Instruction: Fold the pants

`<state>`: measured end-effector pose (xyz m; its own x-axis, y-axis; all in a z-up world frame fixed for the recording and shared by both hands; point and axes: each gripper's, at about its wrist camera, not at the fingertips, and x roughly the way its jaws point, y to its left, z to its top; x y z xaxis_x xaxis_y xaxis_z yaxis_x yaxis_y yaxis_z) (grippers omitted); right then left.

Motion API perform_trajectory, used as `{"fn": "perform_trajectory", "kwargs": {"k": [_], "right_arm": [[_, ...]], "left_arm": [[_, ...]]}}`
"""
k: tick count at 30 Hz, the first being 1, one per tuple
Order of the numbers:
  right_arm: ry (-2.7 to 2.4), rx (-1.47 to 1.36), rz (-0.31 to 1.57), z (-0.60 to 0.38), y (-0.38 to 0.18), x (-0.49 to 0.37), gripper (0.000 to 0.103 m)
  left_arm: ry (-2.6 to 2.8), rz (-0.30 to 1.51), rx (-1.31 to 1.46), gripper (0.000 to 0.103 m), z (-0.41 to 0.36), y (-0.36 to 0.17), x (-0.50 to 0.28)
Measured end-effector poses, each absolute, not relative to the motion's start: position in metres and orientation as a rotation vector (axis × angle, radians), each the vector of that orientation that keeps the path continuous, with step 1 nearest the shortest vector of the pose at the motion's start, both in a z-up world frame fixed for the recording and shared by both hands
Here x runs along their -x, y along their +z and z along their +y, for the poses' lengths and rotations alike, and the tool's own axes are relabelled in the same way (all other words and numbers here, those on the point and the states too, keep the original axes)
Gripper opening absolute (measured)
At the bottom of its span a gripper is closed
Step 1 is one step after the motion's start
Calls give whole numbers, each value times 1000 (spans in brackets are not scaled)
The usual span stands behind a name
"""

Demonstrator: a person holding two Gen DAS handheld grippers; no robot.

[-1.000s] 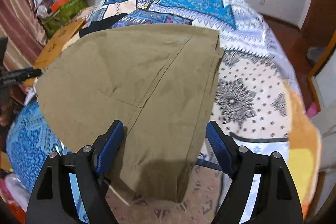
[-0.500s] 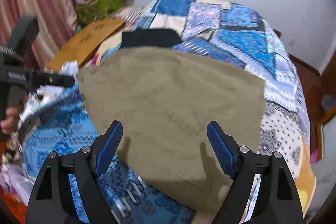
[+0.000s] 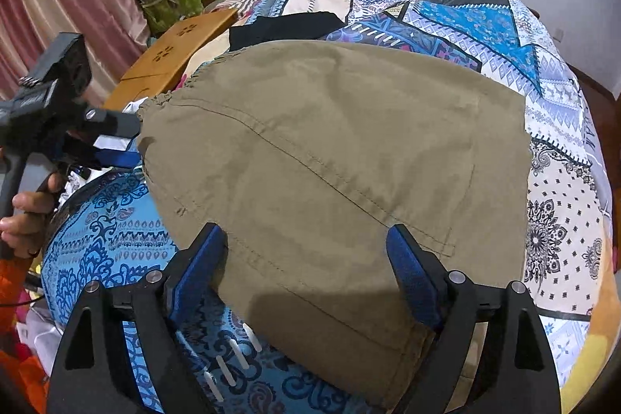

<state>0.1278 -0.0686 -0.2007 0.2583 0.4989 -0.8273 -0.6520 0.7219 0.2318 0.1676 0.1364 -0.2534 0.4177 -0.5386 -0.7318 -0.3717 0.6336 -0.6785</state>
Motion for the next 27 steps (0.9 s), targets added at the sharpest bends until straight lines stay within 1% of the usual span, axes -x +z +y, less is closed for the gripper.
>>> {"fn": "perform_trajectory", "kwargs": {"k": [4, 6, 7, 8, 11, 13, 16, 17, 20, 23, 27], "right_arm": [[792, 158, 1046, -70, -201, -128, 86], [794, 152, 1044, -71, -201, -127, 86], [794, 150, 1043, -72, -201, -127, 86], [794, 147, 1043, -72, -201, -127, 86], [795, 139, 1041, -73, -201, -128, 86], [795, 134, 1040, -74, -201, -127, 86], [795, 130, 1037, -78, -200, -127, 85], [793, 134, 1031, -79, -200, -126, 83], [789, 125, 1024, -90, -199, -125, 82], [753, 121, 1017, -102, -195, -120, 82], [731, 80, 1013, -121, -194, -116, 82]], "left_arm": [[-107, 1171, 971, 99, 141, -258, -185], [-74, 1161, 932, 83, 142, -256, -191], [-40, 1160, 882, 62, 142, -254, -194], [2, 1152, 821, 46, 143, -251, -195], [36, 1099, 772, 35, 144, -246, -193], [63, 1066, 706, 32, 139, -238, -191], [106, 1022, 579, 30, 131, -223, -178], [120, 1008, 519, 29, 126, -216, -173], [145, 945, 335, 30, 111, -194, -147], [258, 860, 123, 29, 97, -175, -126], [394, 721, -53, 29, 86, -153, -110]]}}
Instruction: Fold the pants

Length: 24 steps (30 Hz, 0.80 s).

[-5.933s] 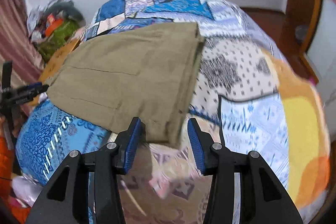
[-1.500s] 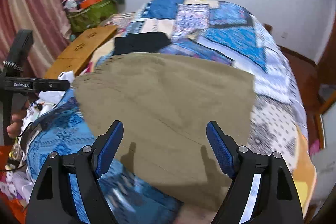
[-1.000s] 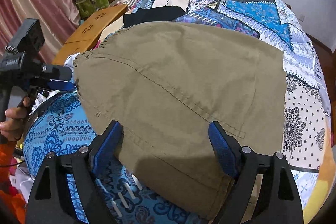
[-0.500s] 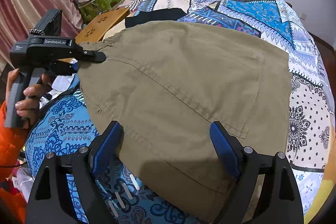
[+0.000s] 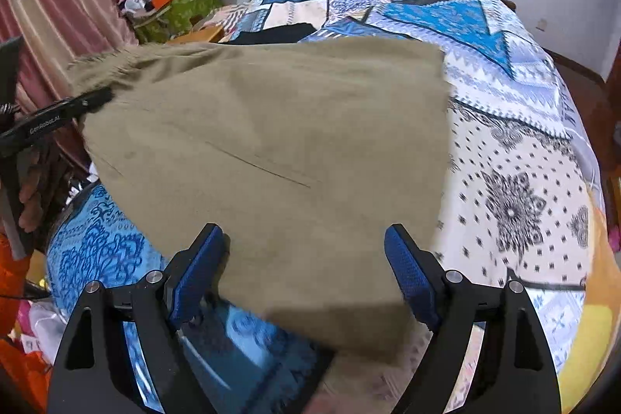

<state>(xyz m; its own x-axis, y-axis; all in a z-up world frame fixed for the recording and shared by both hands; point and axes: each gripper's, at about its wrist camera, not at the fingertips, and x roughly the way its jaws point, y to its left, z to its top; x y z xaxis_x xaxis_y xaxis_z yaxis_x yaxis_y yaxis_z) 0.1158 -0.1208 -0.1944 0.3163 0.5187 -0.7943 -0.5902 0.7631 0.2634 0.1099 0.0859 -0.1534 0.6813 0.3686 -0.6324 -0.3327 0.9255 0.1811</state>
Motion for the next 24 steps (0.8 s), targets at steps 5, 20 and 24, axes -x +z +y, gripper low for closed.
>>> {"fn": "perform_trajectory", "kwargs": {"k": [5, 20, 24], "right_arm": [[704, 16, 1020, -136, -197, -112, 82], [703, -38, 989, -142, -201, -109, 82], [702, -45, 983, -143, -201, -108, 82]], "left_arm": [[404, 602, -226, 28, 50, -136, -112], [-146, 722, -127, 23, -35, -103, -162], [-233, 793, -71, 23, -50, -112, -174]]}}
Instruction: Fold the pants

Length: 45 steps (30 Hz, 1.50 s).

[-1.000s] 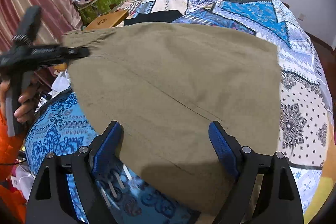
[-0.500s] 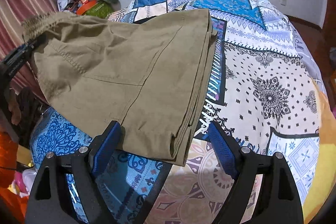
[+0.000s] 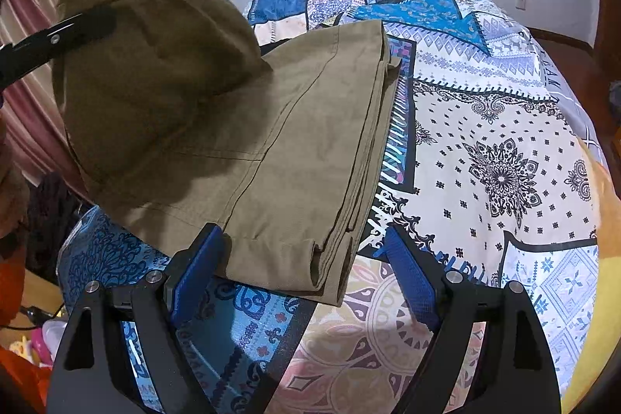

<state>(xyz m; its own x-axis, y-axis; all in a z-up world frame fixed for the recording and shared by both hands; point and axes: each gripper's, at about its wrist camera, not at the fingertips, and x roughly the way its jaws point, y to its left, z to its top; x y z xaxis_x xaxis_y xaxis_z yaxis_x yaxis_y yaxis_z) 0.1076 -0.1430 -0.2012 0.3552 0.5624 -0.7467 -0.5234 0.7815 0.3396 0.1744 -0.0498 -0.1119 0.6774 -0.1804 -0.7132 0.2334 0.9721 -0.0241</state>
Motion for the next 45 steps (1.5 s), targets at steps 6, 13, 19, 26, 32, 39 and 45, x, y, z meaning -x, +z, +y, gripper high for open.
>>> {"fn": "perform_trajectory", "kwargs": {"k": [6, 13, 19, 26, 32, 39, 45], "right_arm": [[691, -56, 979, -147, -202, -106, 82], [631, -42, 946, -153, -197, -99, 82], [590, -33, 915, -160, -186, -91, 83], [567, -59, 893, -164, -174, -95, 84], [572, -91, 899, -162, -176, -100, 84], [552, -55, 897, -159, -176, -102, 84], [530, -106, 936, -167, -184, -108, 84]], "left_arm": [[-316, 892, 4, 23, -61, -129, -187], [-343, 910, -2, 68, -63, -127, -180], [-263, 858, -4, 84, -38, -113, -178], [-79, 831, -79, 97, 11, -118, -215], [49, 919, -156, 97, 42, -160, -284], [-41, 1090, -26, 97, 51, -217, -348], [-26, 1230, -49, 100, 45, -271, -368]]}}
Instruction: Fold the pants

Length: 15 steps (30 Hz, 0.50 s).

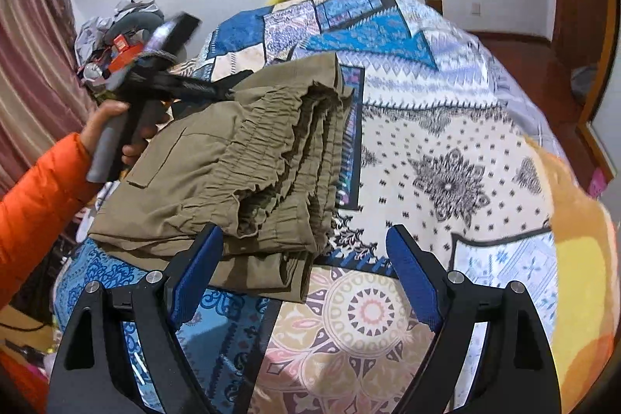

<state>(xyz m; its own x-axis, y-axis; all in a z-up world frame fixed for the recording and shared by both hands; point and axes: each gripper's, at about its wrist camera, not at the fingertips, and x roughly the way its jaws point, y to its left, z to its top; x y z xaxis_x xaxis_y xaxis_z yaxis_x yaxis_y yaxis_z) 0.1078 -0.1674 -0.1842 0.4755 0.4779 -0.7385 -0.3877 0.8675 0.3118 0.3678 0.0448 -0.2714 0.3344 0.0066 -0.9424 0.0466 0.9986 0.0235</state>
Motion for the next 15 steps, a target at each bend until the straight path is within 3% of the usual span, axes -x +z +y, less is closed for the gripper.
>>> {"fn": "perform_trajectory", "kwargs": {"k": [15], "right_arm": [[519, -67, 894, -171, -172, -89, 84]], "left_arm": [[154, 1198, -30, 100, 91, -262, -289]]}}
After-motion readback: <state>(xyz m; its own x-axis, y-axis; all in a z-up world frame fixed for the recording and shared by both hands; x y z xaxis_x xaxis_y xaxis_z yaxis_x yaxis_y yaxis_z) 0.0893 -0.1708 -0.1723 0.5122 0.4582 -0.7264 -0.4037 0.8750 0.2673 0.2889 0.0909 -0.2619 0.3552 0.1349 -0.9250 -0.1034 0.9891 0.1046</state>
